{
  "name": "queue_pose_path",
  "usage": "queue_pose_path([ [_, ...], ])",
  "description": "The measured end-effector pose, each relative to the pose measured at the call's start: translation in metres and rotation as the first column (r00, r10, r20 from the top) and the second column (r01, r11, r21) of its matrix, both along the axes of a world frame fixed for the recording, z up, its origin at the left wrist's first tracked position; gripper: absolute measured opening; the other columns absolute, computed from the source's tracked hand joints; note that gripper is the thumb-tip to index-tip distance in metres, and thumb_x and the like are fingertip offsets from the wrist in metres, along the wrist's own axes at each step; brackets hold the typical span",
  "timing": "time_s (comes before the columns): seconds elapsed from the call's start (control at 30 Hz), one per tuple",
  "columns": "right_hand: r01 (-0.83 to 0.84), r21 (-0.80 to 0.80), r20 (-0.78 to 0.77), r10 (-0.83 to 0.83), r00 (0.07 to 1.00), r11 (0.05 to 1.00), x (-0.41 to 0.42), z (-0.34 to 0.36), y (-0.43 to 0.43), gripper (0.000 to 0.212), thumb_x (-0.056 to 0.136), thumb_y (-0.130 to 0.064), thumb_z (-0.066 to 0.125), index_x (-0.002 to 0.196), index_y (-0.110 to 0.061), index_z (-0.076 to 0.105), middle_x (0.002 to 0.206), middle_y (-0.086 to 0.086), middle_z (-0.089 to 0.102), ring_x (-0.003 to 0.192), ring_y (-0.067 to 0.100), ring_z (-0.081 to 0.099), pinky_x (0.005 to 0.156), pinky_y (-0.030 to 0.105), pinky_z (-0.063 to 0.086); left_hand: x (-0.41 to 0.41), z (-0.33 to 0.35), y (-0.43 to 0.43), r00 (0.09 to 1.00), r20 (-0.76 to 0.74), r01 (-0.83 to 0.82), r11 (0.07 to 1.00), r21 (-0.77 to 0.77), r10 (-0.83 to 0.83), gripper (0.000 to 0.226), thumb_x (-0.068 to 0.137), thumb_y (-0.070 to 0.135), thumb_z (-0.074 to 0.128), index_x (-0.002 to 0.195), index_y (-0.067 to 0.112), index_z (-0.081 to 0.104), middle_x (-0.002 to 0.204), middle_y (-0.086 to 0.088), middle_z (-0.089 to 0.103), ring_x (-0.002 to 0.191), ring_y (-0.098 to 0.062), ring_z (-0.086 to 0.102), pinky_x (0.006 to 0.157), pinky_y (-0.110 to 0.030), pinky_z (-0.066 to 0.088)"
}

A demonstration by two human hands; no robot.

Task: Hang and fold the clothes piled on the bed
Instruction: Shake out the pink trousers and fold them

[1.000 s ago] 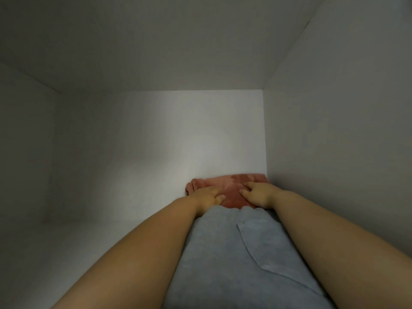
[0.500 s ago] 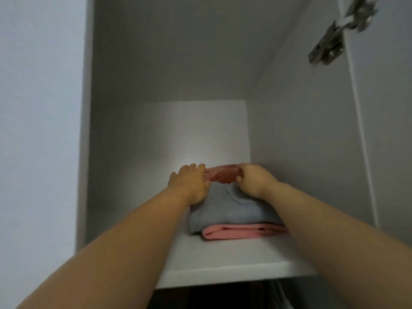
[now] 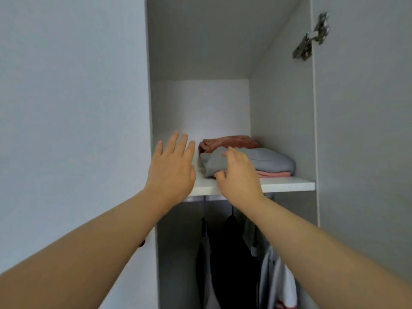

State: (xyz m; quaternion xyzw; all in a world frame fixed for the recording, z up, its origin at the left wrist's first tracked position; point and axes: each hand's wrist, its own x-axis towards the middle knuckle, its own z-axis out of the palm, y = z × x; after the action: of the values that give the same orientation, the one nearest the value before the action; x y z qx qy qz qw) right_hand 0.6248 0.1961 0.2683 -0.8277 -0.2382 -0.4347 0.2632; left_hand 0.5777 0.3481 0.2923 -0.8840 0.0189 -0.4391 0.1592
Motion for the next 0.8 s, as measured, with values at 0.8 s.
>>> queue_pose_path([
  [0.8, -0.824, -0.351, -0.293, 0.783, 0.548, 0.446, -0.3, -0.193, 0.274, 0.056, 0.094, -0.015, 0.045, 0.147, -0.009, 0.027, 0.158, 0.011, 0.014, 0.147, 0.025, 0.008, 0.121, 0.04, 0.008, -0.412, -0.232, 0.158, 0.377, -0.458, -0.926, 0.326, -0.189, 0.805, 0.066, 0.101, 0.043, 0.023, 0.15, 0.02, -0.015, 0.159, -0.006, -0.016, 0.146, -0.026, -0.016, 0.118, -0.048, -0.001],
])
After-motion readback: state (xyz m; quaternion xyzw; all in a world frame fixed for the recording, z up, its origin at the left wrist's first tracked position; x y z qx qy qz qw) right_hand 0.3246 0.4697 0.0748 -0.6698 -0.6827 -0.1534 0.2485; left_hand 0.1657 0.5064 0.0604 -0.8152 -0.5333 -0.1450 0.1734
